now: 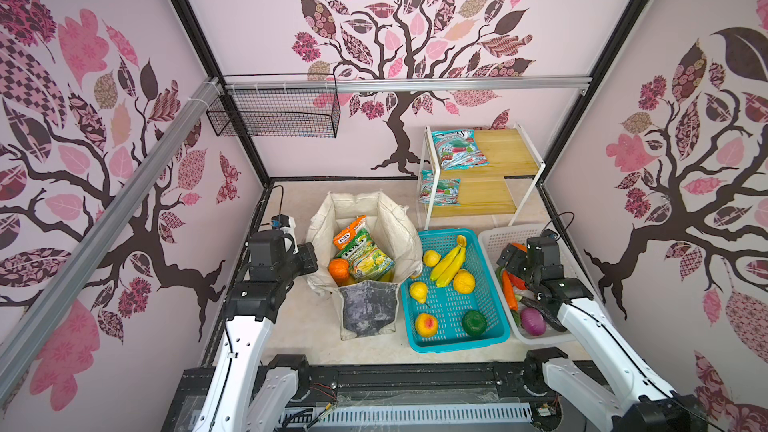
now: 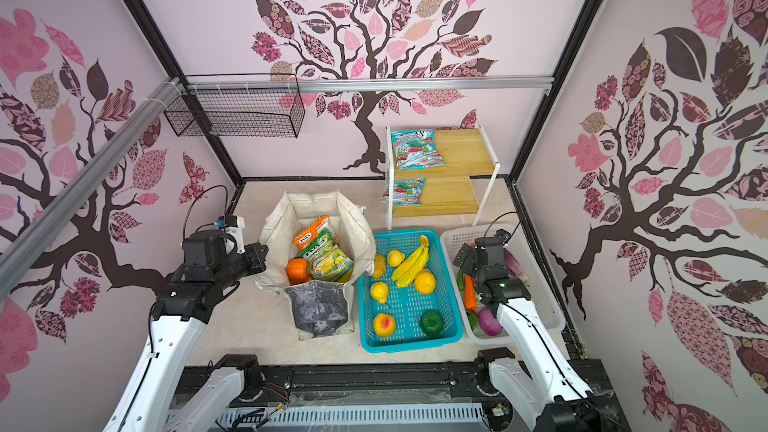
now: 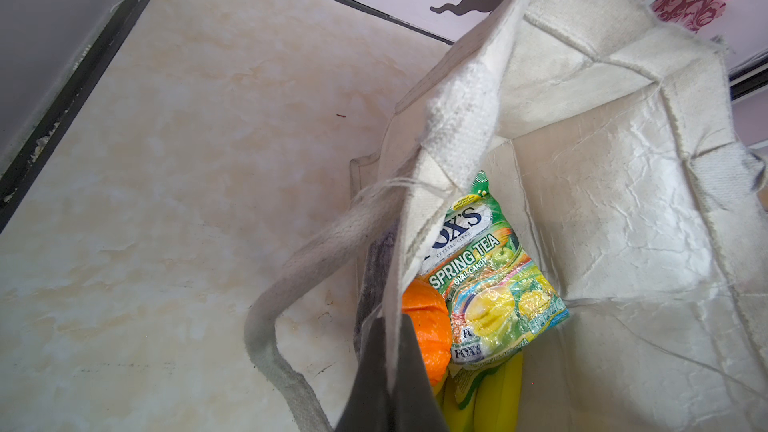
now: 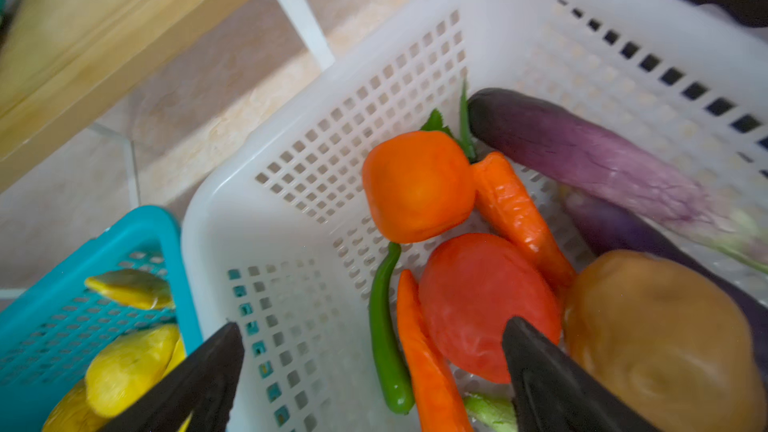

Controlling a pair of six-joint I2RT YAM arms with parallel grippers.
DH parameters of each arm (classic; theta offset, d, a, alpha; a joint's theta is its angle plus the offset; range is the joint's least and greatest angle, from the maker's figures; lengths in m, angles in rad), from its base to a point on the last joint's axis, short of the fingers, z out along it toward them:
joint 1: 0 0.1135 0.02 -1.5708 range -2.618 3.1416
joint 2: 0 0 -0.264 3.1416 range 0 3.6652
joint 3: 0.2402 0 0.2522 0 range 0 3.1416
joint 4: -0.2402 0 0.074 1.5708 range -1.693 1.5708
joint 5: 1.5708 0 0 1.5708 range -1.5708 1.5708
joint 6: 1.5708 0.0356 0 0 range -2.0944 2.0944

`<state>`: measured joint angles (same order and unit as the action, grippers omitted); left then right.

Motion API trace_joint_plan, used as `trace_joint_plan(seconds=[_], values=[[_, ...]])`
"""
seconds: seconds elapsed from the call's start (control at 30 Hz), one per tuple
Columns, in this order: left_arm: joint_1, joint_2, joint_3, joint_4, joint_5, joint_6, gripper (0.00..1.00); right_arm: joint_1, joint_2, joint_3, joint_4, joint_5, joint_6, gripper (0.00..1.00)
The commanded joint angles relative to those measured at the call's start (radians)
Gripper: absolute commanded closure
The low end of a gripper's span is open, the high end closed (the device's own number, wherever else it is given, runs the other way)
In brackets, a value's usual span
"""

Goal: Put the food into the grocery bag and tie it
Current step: 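Move the right gripper back over the white vegetable basket, then lower the right gripper onto the red tomato in the white basket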

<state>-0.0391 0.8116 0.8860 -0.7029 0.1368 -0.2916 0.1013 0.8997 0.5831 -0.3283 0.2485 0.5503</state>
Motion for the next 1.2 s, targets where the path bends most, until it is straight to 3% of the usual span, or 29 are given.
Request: trace_joint_plan(seconds=[0.0, 1.17], values=[[0.002, -0.009, -0.024, 0.023, 0.004, 0.0, 1.0, -0.004, -0.052, -0.036, 0.036, 0.092, 0.034, 0.0], [-0.005, -0.025, -0.025, 0.02, -0.009, 0.0, 1.0, -0.005, 0.151, -0.13, 0.139, 0.128, 0.1, 0.01]])
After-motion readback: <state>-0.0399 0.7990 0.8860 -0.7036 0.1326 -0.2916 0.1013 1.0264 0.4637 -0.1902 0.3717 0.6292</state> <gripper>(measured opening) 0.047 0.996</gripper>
